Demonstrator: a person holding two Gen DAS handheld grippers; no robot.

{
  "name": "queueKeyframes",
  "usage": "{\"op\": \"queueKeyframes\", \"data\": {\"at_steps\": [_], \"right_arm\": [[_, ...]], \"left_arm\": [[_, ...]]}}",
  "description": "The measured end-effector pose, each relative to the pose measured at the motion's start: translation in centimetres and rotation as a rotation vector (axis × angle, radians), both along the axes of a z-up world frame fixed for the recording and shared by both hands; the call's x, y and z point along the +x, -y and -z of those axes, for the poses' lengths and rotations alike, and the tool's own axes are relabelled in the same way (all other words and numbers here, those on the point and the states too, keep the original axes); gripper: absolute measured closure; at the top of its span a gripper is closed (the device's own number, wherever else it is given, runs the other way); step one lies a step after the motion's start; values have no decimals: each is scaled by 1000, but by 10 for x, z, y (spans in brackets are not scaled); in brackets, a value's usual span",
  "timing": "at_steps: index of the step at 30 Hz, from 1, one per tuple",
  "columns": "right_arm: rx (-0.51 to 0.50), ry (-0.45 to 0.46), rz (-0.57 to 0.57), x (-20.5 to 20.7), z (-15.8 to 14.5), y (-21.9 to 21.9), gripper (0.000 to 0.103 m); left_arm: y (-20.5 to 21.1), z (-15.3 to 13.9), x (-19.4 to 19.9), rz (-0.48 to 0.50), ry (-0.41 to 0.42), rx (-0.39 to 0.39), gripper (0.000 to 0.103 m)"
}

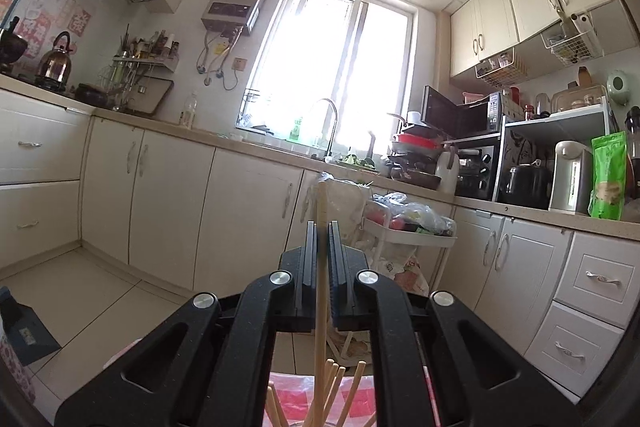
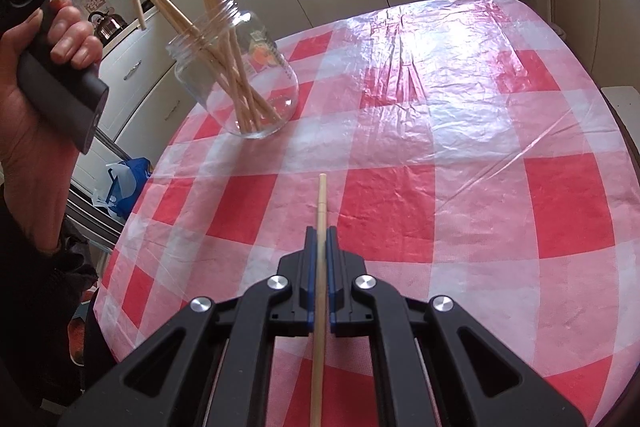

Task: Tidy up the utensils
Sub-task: 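Lift both held chopsticks and carry them above the glass jar mouth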

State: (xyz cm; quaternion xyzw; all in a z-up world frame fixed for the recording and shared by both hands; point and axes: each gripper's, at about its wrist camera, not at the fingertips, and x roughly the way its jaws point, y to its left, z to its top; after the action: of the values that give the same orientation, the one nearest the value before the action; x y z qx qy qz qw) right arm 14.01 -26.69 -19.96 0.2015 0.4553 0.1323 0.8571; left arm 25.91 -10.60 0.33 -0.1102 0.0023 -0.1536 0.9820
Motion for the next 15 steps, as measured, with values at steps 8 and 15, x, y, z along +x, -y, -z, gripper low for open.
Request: {"op": "queueKeyframes", "data": {"at_steps": [8, 15], "right_arm": [[15, 10, 29, -1, -1, 7, 98], [37, 45, 48, -5, -8, 12, 98]], "left_arm": [[20, 30, 3, -8, 6, 80, 98], [18, 67, -9, 12, -70, 159, 98]]}}
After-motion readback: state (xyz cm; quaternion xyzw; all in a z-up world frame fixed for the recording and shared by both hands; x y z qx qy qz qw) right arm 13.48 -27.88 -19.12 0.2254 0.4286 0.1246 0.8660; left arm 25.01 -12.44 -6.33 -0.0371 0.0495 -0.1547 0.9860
